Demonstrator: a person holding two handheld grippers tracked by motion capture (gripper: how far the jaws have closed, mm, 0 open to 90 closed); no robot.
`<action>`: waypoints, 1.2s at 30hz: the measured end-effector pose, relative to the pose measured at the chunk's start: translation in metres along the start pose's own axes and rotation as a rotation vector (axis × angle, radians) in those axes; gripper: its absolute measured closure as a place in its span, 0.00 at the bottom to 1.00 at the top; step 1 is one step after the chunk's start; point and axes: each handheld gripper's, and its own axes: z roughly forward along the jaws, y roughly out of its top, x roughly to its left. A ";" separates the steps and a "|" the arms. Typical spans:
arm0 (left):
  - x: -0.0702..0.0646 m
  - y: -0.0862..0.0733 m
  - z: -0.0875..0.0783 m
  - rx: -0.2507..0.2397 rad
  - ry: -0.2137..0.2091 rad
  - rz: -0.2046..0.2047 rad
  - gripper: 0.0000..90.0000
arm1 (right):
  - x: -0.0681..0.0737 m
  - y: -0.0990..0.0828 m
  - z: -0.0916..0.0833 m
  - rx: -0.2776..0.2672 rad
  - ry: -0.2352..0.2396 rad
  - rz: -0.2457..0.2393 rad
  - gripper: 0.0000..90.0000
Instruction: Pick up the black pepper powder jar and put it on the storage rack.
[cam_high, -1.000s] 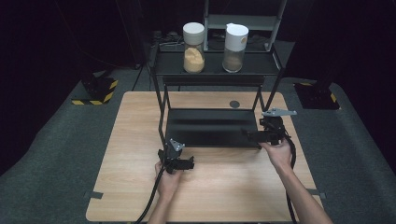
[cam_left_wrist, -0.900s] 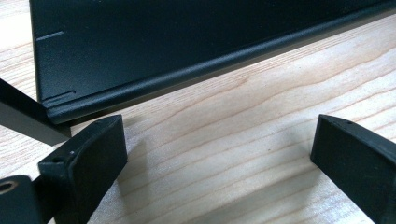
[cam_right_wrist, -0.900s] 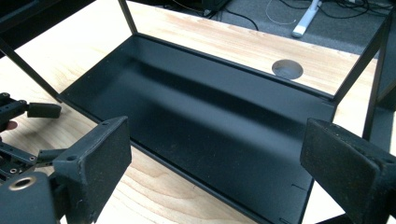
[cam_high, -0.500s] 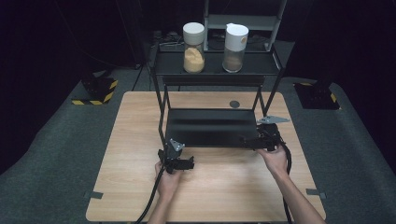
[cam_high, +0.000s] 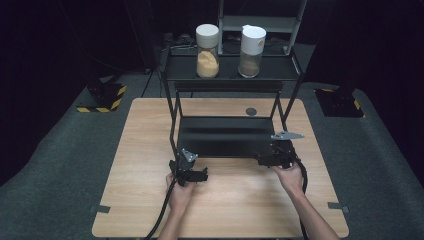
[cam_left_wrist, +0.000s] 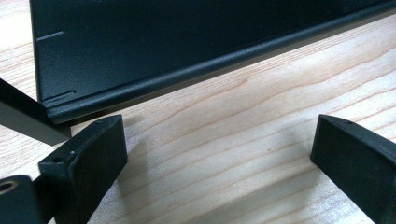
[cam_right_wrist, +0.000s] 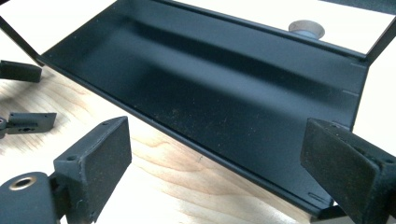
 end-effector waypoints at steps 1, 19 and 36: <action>0.000 0.000 0.000 0.000 0.000 0.000 0.04 | 0.001 -0.001 0.001 0.001 -0.001 0.002 0.09; 0.000 0.000 0.000 0.000 0.000 0.000 0.04 | 0.013 -0.022 0.029 0.078 -0.014 0.005 0.10; 0.000 0.000 0.000 0.000 0.000 0.000 0.04 | 0.030 -0.041 0.047 0.118 -0.079 -0.035 0.09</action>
